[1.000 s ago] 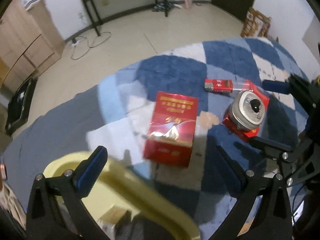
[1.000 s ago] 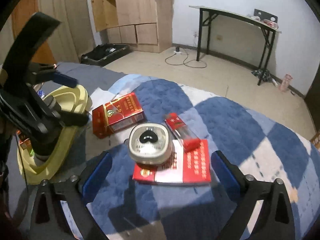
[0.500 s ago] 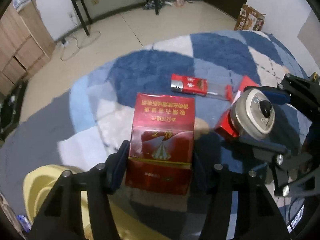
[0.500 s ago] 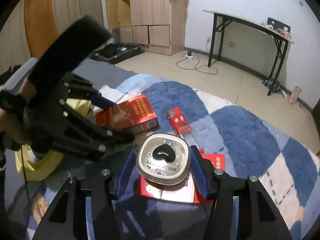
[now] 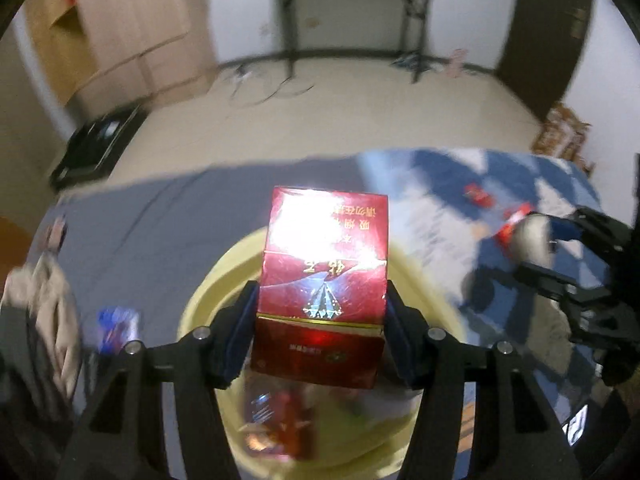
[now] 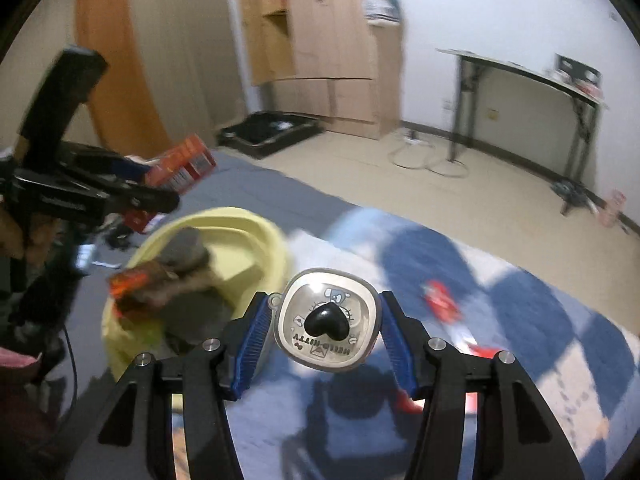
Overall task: Organize rigid objects
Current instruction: 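Carry the red box and silver tin into the yellow tray and release both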
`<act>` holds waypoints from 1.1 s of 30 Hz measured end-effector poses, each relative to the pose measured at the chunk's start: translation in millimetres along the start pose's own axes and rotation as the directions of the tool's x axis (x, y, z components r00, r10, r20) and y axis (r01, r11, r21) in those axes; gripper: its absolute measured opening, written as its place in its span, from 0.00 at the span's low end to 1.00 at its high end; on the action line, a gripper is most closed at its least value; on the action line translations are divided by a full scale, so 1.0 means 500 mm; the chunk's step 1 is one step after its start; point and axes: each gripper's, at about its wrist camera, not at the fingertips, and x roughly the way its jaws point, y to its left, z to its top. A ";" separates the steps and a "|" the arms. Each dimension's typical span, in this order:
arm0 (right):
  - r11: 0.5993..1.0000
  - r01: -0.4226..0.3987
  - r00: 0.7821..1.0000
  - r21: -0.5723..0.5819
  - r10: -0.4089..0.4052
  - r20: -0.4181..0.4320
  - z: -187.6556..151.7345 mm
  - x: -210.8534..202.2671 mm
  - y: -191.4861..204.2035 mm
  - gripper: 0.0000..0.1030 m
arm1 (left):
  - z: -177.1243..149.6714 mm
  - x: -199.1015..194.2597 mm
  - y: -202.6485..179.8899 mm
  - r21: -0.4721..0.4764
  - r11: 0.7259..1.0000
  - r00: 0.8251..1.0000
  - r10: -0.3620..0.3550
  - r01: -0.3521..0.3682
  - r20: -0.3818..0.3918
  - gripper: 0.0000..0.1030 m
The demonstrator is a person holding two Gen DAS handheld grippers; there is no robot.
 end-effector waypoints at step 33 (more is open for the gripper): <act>0.997 -0.073 0.981 0.022 0.076 -0.176 0.097 0.282 0.104 0.78 | -0.077 0.055 0.119 -0.228 0.974 0.999 -0.001 -0.008 -0.042 0.99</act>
